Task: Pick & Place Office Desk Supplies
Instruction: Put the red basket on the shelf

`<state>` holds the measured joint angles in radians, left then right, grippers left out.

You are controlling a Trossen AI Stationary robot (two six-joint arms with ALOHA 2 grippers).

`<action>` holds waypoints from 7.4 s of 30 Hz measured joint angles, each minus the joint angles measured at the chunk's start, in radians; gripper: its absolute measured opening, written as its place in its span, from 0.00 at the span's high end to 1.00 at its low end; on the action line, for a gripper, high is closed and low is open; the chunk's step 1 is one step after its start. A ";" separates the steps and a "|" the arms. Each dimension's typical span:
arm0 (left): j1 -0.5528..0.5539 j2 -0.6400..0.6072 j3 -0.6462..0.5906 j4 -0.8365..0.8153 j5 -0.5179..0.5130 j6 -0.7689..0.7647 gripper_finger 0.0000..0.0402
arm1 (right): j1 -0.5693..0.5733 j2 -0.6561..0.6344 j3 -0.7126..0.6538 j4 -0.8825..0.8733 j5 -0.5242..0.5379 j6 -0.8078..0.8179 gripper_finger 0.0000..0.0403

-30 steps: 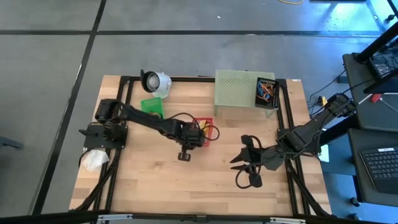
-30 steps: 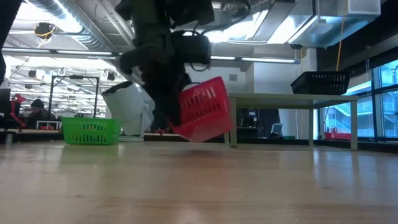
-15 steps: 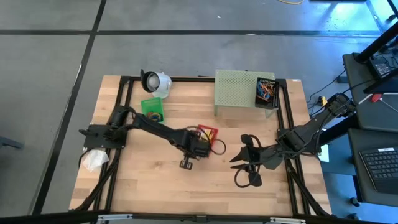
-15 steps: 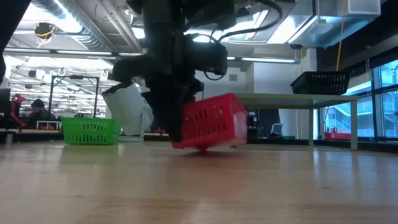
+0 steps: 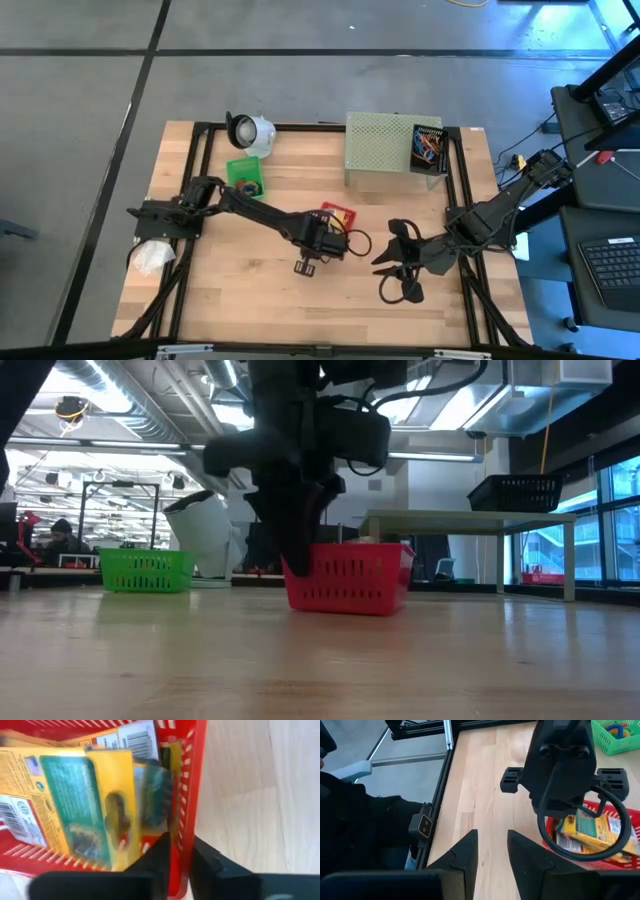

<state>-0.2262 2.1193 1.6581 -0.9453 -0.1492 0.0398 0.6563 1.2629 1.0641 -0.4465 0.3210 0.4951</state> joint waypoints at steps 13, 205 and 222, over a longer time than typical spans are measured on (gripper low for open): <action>0.004 -0.014 -0.002 -0.009 0.002 -0.001 0.53 | 0.000 0.000 0.000 -0.016 -0.023 0.024 0.73; -0.245 -1.241 -1.065 0.843 -0.382 -0.175 0.47 | -0.625 0.422 0.746 -1.083 0.005 -0.334 1.00; -0.244 -1.240 -1.065 0.852 -0.397 -0.159 0.47 | -0.823 0.182 0.354 -0.818 -0.069 -0.520 1.00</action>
<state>-0.4706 0.8791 0.5934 -0.0937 -0.5465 -0.1188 -0.1671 1.4452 1.4179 -1.2642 0.2517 -0.0245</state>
